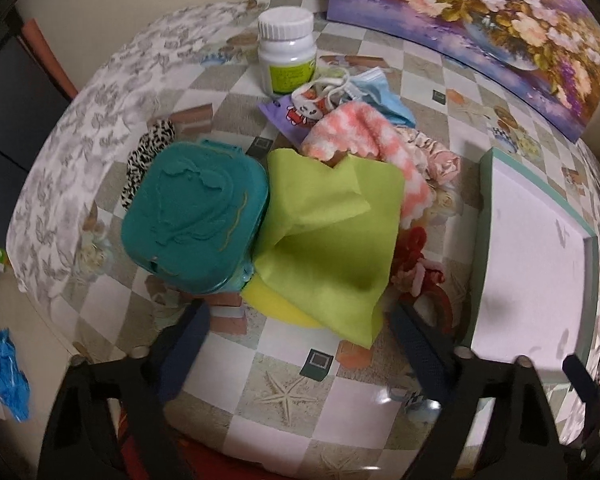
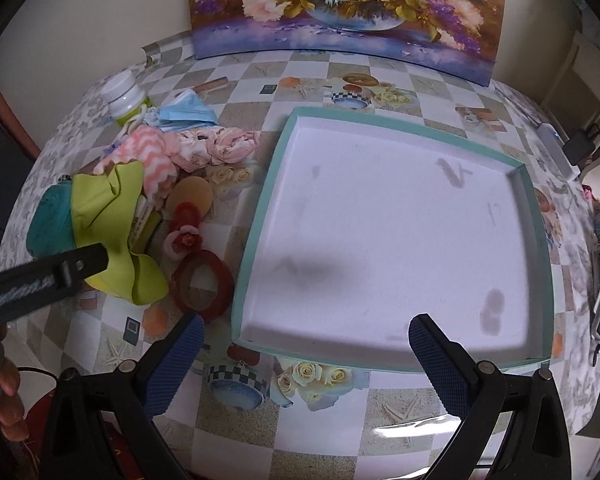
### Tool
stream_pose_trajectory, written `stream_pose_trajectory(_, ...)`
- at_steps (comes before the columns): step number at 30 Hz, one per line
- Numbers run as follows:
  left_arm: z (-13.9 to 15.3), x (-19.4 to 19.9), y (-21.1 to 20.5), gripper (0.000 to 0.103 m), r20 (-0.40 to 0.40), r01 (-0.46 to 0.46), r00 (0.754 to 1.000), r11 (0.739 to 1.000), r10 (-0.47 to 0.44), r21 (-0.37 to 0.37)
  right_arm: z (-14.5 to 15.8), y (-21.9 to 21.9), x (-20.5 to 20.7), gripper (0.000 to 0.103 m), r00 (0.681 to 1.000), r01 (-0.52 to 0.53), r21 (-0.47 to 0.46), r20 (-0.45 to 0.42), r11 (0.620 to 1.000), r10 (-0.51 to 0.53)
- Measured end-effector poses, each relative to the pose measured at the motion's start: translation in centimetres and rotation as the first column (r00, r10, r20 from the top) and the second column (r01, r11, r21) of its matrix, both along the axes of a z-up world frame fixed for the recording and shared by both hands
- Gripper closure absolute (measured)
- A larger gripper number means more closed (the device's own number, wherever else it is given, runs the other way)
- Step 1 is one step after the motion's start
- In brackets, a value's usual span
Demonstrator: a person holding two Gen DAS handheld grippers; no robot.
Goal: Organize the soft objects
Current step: 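Lower the left gripper onto the lime-green cloth and close it, then lift the green cloth with the left gripper while the right gripper reaches the red tape roll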
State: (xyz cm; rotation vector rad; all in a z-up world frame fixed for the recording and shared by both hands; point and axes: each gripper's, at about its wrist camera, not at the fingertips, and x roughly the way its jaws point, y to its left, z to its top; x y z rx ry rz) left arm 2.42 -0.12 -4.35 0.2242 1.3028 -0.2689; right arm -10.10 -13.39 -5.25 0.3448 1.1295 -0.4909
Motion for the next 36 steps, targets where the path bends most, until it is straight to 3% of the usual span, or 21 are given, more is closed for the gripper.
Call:
stream_pose_trajectory(6, -1.5, 0.9, -0.5, 0.026, -0.063, -0.023, 0.998, 1.000, 0.022, -0.012, -0.2, 0.7, -0.5, 0.000, 1.000, -0.001, 0.001, -0.009, 1.000, 0.001)
stream_pose_trajectory(14, -2.7, 1.4, -0.1, 0.077, -0.115, -0.048, 0.992, 0.998, 0.043, -0.043, 0.0, -0.1, -0.1, 0.000, 1.000, -0.004, 0.013, -0.027, 1.000, 0.004)
stream_pose_trajectory(17, -2.7, 1.5, 0.2, 0.090, -0.113, -0.060, 0.992, 0.997, 0.054, -0.051, 0.0, -0.3, 0.0, 0.000, 1.000, -0.002, 0.013, -0.025, 1.000, 0.002)
stream_pose_trajectory(26, -1.7, 1.2, 0.8, 0.098, -0.110, -0.061, 0.993, 0.991, 0.047, -0.123, 0.1, -0.3, -0.1, 0.000, 1.000, -0.002, 0.011, -0.018, 1.000, 0.002)
stream_pose_trajectory(36, 1.3, 0.7, 1.3, 0.100, -0.035, -0.030, 0.999, 0.974, 0.023, -0.223, 0.4, -0.2, -0.2, 0.000, 1.000, 0.000, 0.009, 0.004, 1.000, 0.000)
